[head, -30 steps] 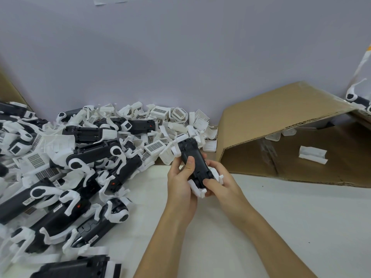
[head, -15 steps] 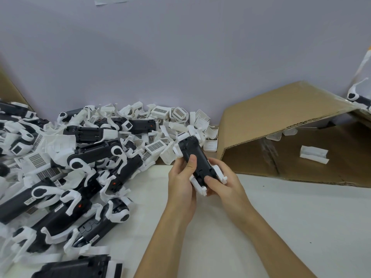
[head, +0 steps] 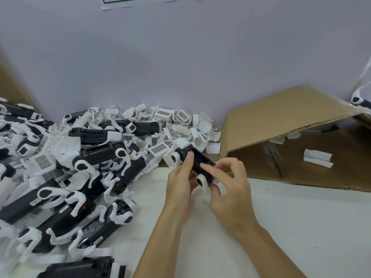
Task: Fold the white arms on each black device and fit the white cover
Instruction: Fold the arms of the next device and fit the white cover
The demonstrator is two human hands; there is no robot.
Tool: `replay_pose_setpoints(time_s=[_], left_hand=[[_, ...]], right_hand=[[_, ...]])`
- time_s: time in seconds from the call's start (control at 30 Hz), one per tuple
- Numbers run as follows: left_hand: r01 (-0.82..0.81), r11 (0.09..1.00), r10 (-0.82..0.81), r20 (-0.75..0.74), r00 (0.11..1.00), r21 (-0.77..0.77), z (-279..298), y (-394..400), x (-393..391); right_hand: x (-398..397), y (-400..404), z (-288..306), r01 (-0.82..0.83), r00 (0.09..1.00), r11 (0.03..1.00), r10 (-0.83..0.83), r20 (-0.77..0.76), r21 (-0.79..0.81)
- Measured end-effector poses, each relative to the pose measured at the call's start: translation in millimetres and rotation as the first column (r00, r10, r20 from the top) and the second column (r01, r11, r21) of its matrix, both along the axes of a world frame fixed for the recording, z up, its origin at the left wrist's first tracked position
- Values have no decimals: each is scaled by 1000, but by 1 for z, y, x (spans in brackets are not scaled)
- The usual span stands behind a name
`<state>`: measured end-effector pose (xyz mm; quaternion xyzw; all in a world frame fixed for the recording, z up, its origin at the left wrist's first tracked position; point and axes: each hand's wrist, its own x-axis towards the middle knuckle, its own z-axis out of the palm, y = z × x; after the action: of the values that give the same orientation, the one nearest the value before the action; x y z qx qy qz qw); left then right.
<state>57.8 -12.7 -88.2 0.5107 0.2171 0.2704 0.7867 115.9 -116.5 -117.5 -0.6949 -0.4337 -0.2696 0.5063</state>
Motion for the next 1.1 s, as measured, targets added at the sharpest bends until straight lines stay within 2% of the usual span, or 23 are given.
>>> replay_pose_setpoints(time_s=[0.07,0.13,0.23,0.37,0.5,0.57,0.77,0.97,1.1], left_hand=[[-32,998,33,34,999,-49,-1,1,-1],[-69,994,73,44,996,-89,-2,3,0],[-68,983,82,74,994,-169,-1,4,-2],[6,981,21,137,990,-194,1,4,-7],[157,907,-50,272,961,-390,5,3,-11],[181,876,-45,298,953,-446,5,4,-12],[90,882,51,283,958,-462,7,3,-11],[59,932,50,289,956,-357,6,5,-7],[-173,967,208,187,960,-184,7,5,-6]], right_hand=[[-4,0,1,-65,995,997,68,75,-43],[-8,0,1,-116,991,992,119,64,-42],[-8,-2,2,-115,986,993,118,-120,31],[-3,-2,4,-80,929,993,107,-355,90],[-1,-2,6,-71,860,981,152,-487,181],[0,-2,6,-69,835,976,170,-524,206],[1,-2,6,-56,810,978,162,-564,200],[6,-2,-1,-51,788,976,168,-592,210],[6,-2,-1,-44,789,978,159,-594,203]])
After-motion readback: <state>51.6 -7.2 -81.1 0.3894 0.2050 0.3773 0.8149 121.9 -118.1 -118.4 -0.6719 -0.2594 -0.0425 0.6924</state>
